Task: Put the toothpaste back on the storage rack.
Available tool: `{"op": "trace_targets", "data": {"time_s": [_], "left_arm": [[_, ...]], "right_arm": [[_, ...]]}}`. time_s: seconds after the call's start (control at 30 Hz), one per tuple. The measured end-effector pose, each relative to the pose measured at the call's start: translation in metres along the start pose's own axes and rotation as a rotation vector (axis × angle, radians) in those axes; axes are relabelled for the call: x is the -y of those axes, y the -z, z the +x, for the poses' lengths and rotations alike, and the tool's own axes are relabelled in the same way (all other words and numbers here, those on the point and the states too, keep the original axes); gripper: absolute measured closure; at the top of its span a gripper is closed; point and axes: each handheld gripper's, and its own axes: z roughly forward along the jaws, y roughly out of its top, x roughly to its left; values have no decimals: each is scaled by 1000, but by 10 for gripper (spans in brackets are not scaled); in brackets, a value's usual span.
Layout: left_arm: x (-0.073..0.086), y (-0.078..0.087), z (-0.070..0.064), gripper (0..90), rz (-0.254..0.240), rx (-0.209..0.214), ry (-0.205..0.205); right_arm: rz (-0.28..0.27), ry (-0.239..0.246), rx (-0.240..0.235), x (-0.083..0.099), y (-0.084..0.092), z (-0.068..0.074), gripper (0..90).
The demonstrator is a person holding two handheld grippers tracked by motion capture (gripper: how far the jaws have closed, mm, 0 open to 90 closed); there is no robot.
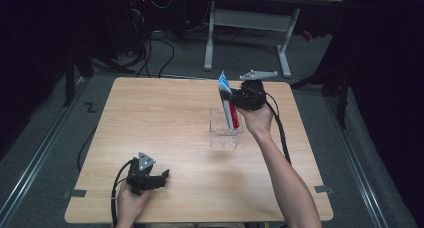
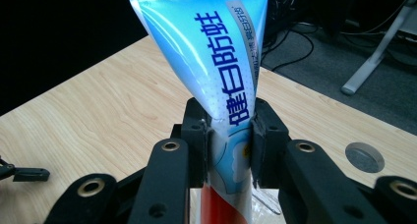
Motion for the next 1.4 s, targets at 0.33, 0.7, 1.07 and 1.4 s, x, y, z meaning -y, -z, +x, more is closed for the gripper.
{"op": "trace_targets", "data": {"time_s": [0.33, 0.7, 1.07, 1.4], "left_arm": [[0, 0, 0, 204, 0, 0, 0], [0, 0, 0, 203, 1, 0, 1], [0, 0, 0, 204, -2, 0, 4], [0, 0, 0, 204, 0, 0, 2]], "right_arm": [[16, -17, 2, 9, -3, -6, 722], [41, -29, 4, 20, -8, -9, 720], [84, -21, 12, 29, -15, -11, 719], [99, -36, 12, 37, -19, -14, 718]]}}
